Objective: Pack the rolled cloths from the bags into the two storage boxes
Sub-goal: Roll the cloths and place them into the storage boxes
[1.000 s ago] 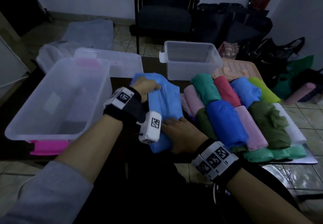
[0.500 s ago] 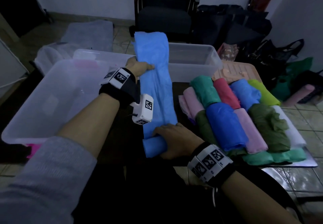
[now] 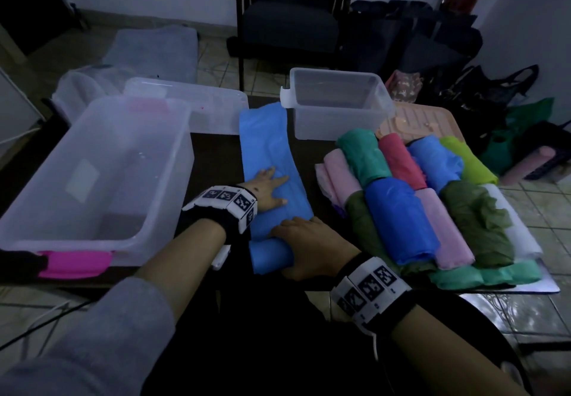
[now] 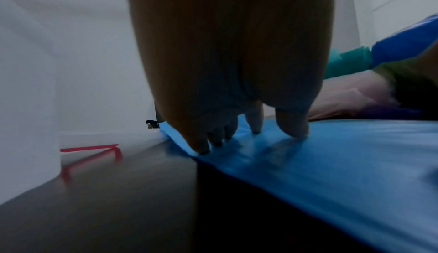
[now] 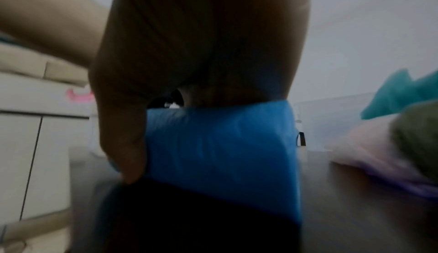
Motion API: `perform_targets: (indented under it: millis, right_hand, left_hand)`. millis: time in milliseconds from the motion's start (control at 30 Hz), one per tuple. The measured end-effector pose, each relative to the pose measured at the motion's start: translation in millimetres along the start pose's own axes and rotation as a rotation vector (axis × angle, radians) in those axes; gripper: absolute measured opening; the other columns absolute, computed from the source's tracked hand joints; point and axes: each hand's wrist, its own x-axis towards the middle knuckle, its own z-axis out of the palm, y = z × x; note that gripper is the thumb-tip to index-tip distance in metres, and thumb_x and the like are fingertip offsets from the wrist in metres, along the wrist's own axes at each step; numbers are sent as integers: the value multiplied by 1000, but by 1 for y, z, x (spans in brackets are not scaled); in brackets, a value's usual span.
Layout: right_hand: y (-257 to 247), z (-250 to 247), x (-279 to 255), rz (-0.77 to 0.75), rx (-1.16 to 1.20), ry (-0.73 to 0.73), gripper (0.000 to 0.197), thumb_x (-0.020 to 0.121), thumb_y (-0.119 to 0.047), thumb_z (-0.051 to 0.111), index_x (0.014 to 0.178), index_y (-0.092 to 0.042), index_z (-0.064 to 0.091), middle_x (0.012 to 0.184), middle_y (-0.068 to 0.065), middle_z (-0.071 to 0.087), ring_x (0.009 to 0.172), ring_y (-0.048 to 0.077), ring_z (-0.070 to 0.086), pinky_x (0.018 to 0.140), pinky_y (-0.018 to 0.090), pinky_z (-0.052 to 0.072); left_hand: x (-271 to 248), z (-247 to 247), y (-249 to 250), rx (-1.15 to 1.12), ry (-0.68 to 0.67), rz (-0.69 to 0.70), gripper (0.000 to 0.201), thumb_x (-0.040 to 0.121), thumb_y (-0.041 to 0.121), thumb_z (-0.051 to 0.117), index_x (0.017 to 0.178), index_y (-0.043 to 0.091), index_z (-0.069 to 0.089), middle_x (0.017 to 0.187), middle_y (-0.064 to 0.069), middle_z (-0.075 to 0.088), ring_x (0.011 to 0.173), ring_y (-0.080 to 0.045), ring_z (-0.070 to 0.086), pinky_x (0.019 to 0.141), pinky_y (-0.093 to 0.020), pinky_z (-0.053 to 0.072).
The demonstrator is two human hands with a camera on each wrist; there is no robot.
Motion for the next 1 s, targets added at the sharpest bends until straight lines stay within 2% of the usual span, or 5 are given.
perform_targets:
  millis: [233, 533, 667, 833, 1000]
  right_hand:
    - [-10, 2, 11, 57, 125, -53, 55, 76, -37, 72, 117, -15, 42, 115, 6, 57, 107, 26, 54, 81, 34, 35]
    - [-9, -2, 12, 73, 227, -70, 52, 72, -33, 79, 113, -13, 54, 113, 6, 48, 108, 22, 48, 81, 25, 35]
    - [-6, -8, 11, 101, 150, -79, 58, 74, -44, 74, 122, -16, 56, 116, 7, 45, 114, 24, 34, 93, 40, 36]
    - [-2, -11, 18, 136, 213, -142, 60, 75, -48, 73, 125, -21, 56, 108, 0, 45, 115, 24, 38, 93, 37, 34]
    - [10, -7, 23, 217, 418, -104, 71, 64, -45, 82, 123, -32, 46, 116, 4, 52, 110, 24, 48, 94, 35, 41]
  left_hand:
    - [-6, -1, -12, -14, 23, 36, 62, 100, 36, 38, 150, 27, 4, 158, -3, -11, 146, -20, -8, 117, -35, 0]
    - [-12, 2, -15, -83, 92, 92, 68, 97, 36, 45, 150, 28, 4, 158, -3, -10, 146, -20, -4, 117, -36, 6]
    - [-21, -2, -7, -220, 221, 75, 71, 95, 37, 49, 150, 27, 6, 156, -4, -18, 146, -27, 0, 117, -43, 14]
    - [-54, 0, 6, -259, 389, 30, 33, 93, 26, 56, 124, 16, 53, 134, -7, 40, 123, -22, 42, 100, -30, 35]
    - [-105, 15, 5, -479, 375, 23, 20, 84, 17, 68, 103, 13, 62, 101, 1, 60, 97, -12, 59, 73, -13, 44]
